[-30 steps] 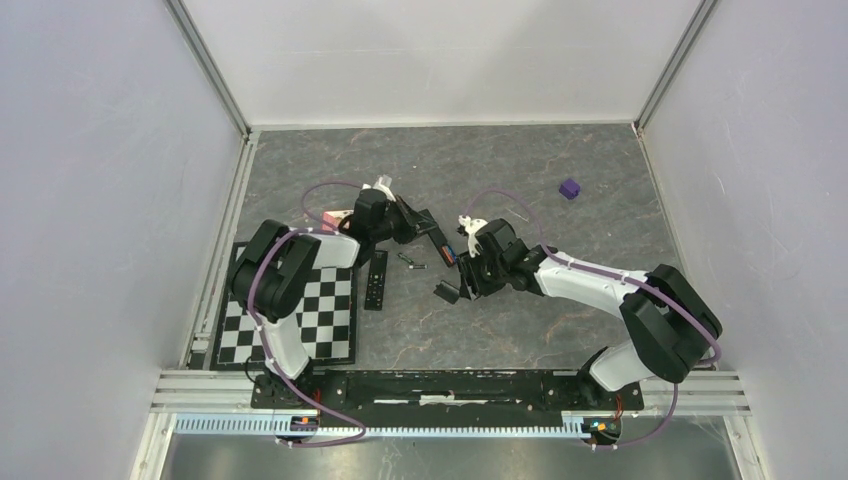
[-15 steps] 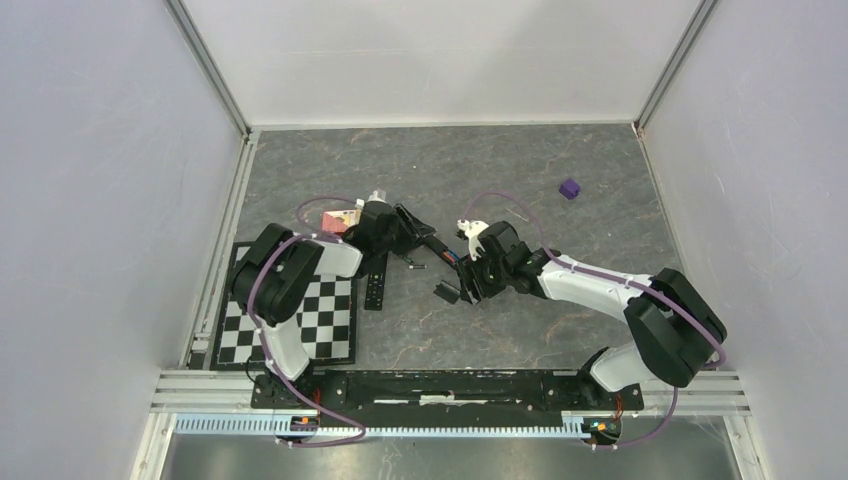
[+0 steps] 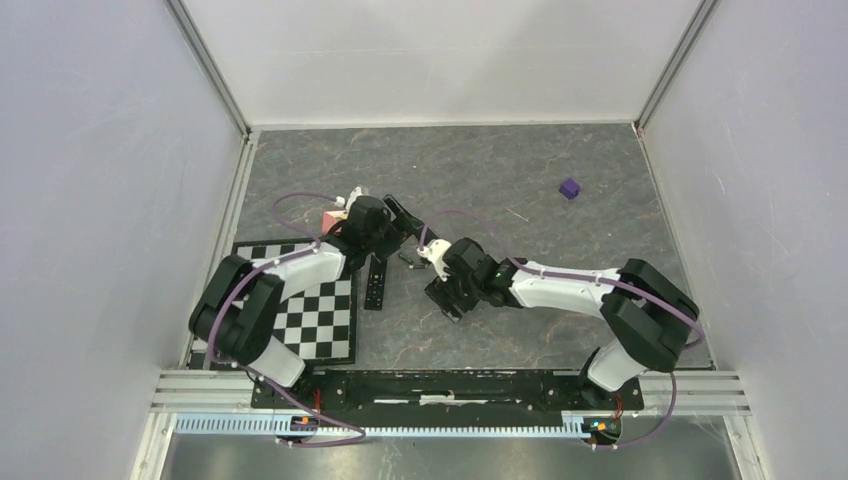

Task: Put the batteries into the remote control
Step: Pick up the battery cover at the center of the board.

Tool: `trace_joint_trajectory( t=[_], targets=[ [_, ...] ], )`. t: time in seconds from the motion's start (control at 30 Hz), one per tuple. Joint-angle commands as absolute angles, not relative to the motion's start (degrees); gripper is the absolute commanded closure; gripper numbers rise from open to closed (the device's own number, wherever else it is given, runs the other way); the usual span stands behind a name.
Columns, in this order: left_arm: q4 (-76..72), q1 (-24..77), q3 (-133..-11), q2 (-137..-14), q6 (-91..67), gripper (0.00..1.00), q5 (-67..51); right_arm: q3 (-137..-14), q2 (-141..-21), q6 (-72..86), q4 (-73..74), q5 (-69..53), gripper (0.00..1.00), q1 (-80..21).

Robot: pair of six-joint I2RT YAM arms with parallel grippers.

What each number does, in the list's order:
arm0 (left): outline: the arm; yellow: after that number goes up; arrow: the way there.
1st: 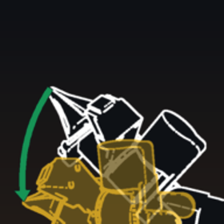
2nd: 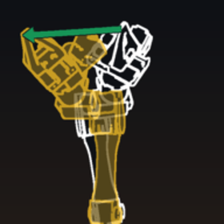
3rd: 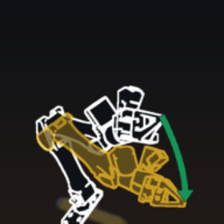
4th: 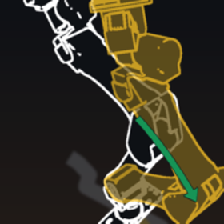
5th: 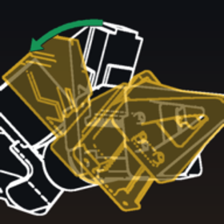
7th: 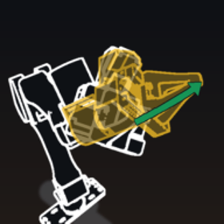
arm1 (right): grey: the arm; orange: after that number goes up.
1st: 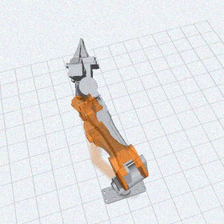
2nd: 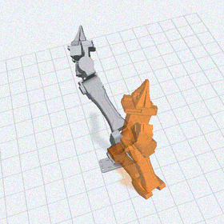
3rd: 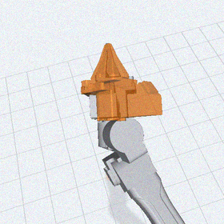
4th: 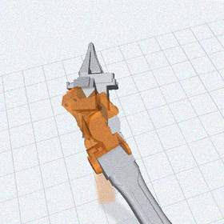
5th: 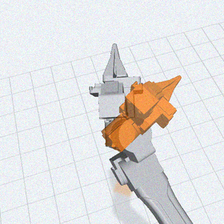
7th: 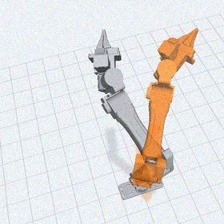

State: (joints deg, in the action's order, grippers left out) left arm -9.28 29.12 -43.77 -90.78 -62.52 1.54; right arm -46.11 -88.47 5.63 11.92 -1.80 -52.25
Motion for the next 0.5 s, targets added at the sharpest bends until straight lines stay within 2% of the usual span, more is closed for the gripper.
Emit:
trace_joint_trajectory(
  t=[0.0,0.3,0.47],
  targets=[
    [-2.4,29.2,-46.1,-83.7,-56.7,0.03,5.7,-51.3,-92.3,2.8,15.1,5.1,0.21,-53.3],
    [7.4,26.2,-45.4,-74.3,-49.8,0.01,8.8,-59.5,-98.7,4.3,24.6,1.5,0.25,-53.2],
    [9.7,21.6,-42.4,-69.0,-49.1,0.06,7.6,-64.1,-103.2,5.8,29.8,0.4,0.37,-52.7]
  ],
)
